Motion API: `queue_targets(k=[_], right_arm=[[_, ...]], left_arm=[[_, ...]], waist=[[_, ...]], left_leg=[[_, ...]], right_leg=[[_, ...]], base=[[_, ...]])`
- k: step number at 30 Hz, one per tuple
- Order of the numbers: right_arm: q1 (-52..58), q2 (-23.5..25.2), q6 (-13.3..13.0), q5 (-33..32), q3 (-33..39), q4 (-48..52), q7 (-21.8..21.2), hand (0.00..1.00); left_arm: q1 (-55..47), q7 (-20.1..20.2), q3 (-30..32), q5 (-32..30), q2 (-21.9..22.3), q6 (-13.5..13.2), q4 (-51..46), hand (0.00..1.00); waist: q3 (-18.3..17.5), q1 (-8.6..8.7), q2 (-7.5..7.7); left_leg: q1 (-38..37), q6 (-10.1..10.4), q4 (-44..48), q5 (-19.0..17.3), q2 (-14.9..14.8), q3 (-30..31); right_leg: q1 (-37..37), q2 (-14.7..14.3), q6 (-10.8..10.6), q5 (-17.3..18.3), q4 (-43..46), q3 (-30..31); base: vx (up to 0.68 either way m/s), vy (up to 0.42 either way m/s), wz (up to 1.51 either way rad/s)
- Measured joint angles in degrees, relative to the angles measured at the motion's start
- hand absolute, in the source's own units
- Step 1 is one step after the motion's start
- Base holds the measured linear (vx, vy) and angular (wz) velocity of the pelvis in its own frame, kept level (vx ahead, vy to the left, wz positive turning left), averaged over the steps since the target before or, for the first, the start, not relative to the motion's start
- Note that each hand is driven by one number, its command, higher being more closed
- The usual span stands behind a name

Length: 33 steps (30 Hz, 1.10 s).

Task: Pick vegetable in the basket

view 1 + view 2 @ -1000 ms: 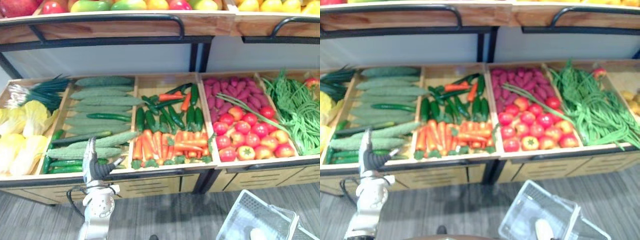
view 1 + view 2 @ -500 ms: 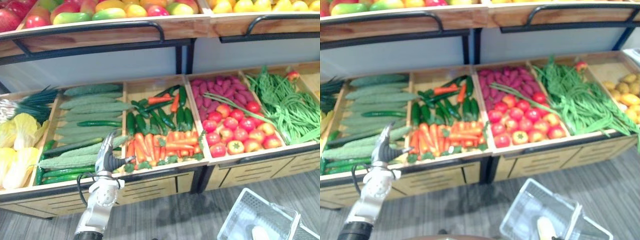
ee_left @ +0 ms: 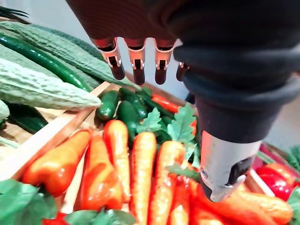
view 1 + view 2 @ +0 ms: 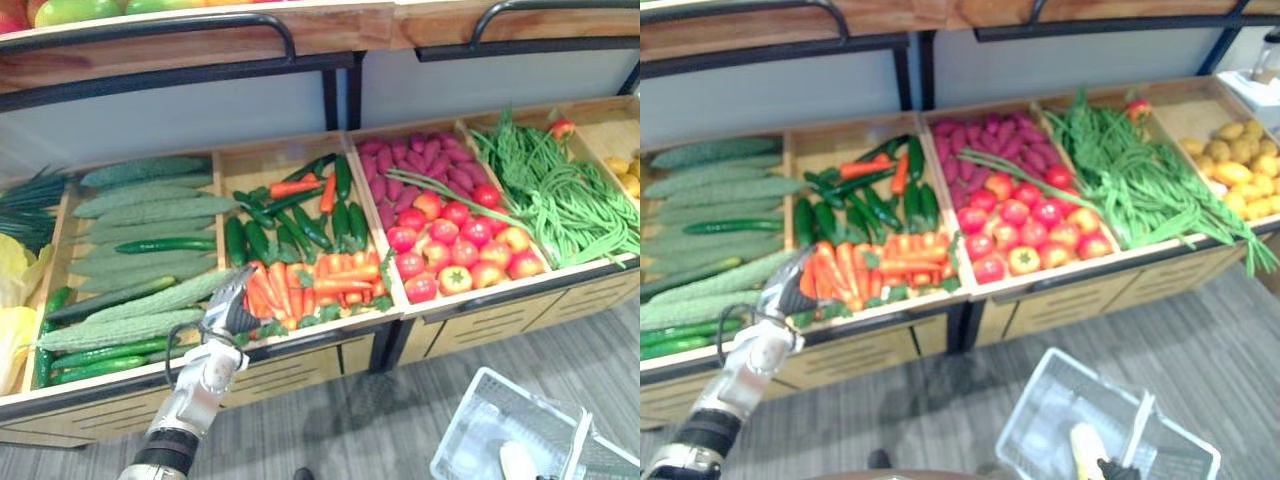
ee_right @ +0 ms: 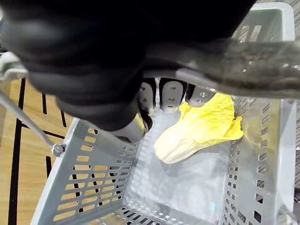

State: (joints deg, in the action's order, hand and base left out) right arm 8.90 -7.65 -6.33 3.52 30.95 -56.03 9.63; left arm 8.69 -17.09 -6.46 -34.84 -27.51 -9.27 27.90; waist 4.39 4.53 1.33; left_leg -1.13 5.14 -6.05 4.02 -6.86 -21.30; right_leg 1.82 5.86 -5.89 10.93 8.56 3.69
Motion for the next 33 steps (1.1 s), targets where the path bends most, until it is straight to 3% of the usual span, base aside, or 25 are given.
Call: queue_targets(k=[12, 26, 33], right_arm=[[-1.45, -0.17, -0.71, 0.0, -1.14, 1.42, 0.18, 1.0], [0.55, 0.29, -0.69, -0.13, 0.17, 3.47, 2.23, 1.0], [-0.42, 0.73, -0.72, -0.08, 0.0, 3.28, 2.41, 1.0]], left_arm=[[7.55, -0.41, -2.66, -0.46, -0.17, 1.07, 4.44, 0.0], [10.3, -0.53, -7.34, -2.58, -1.12, 0.42, 3.31, 0.0], [11.57, -0.55, -7.43, -2.59, -1.55, 1.08, 7.83, 0.0]], waist=[[0.94, 0.14, -2.95], [1.69, 1.52, -1.97], [1.88, 1.5, -2.26]], left_leg=[[2.04, 0.86, -0.01, 1.75, -2.65, -2.73], [2.84, -0.25, 0.0, 1.5, -0.34, -4.66], [1.96, -0.06, 0.01, 1.66, -1.37, -6.35]], right_leg=[[-4.78, -2.19, 0.06, 0.0, 3.96, 1.96], [-4.61, 0.57, -0.85, -0.52, 0.52, 2.26], [-4.86, -0.7, -0.81, -0.56, 2.22, 3.25]], base=[[-0.01, -0.042, -0.07], [0.0, 0.014, -0.03], [0.08, -0.019, -0.04]])
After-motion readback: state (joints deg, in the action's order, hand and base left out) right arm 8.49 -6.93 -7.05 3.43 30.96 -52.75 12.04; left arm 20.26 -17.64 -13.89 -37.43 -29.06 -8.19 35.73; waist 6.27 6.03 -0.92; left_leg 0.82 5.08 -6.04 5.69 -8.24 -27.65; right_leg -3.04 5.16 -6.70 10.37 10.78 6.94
